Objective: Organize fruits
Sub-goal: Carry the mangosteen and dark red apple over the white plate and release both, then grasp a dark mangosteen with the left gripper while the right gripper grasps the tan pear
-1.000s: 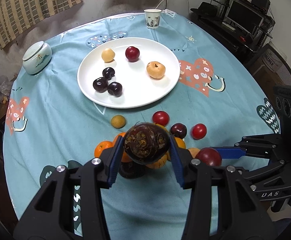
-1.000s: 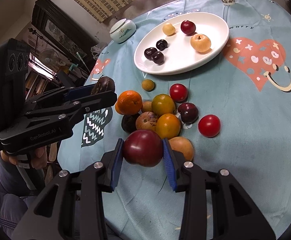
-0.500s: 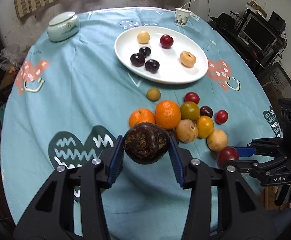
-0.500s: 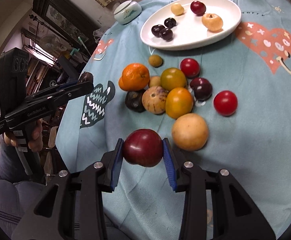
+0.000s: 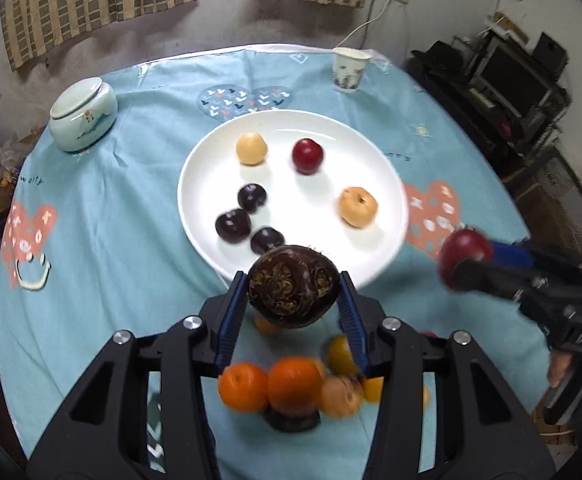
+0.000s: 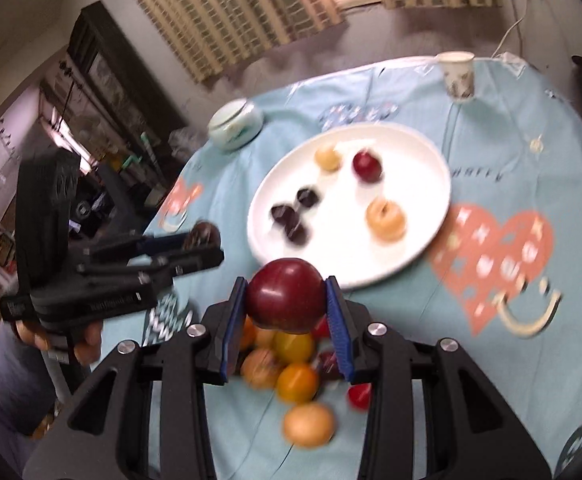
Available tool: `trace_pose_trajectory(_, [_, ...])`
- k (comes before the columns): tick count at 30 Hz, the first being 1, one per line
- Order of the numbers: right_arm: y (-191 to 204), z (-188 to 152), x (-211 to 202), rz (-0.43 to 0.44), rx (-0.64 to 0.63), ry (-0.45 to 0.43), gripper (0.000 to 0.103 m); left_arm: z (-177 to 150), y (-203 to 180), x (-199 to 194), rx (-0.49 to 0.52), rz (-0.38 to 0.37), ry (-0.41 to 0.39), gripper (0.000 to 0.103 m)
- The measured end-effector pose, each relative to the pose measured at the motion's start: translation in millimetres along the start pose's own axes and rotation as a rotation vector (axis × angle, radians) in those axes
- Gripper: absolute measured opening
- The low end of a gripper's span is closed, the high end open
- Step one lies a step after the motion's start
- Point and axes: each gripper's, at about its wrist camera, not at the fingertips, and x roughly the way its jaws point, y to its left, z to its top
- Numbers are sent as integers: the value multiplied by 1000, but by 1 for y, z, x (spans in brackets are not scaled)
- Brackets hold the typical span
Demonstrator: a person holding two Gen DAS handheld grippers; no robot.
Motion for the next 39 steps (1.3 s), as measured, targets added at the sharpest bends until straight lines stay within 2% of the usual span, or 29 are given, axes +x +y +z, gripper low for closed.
trace_pose_trajectory(3, [-14,25,22,-45,14,7,39,17,-8,24,16,25,17,46])
trace_pose_trajectory(9, [-29,61,90,-137,-26,108,40,38,-9,62,9,59,56,47])
trace_pose_trajectory(10, [-30,65,100,-155,-29,121,40,39,-8,64,8,57,55,49])
trace_pose_trajectory(12, [-32,70,114,-201,-50,141,41,41,-6,63,9,60,36,62])
trace_pose_trajectory(14, [-36,74,121,-211,-42,144,42,44,-4,61,18,58,19,64])
trace_pose_trajectory(15, [-39,76,121,-205,-31,137,44,44,-3,60,24,58,17,64])
trace_pose_trajectory(16, [-40,77,118,-207,-25,119,63,44,-2,57,24,61,15,64])
trace_pose_trajectory(17, [-39,79,114,-199,-25,90,76,44,0,55,20,61,11,64])
trace_pose_trajectory(19, [-37,81,108,-166,-29,86,79,43,4,49,4,54,6,64])
trace_pose_trajectory(22, [-29,82,91,-176,-48,70,79,37,8,33,-6,48,-12,64])
trace_pose_trajectory(25, [-19,62,59,-158,-83,50,79,22,11,8,2,44,-45,70])
trace_pose_trajectory(29, [-7,8,19,-141,-121,54,79,-9,18,-20,-3,35,-61,73])
trace_pose_trajectory(33, [7,-63,-4,-163,-171,109,79,-55,23,-35,-16,12,-30,75])
trace_pose_trajectory(36, [18,-109,-7,-191,-209,159,79,-91,23,-39,-4,-1,16,75])
trace_pose_trajectory(39, [23,-135,3,-194,-200,208,79,-124,19,-35,13,-20,80,75])
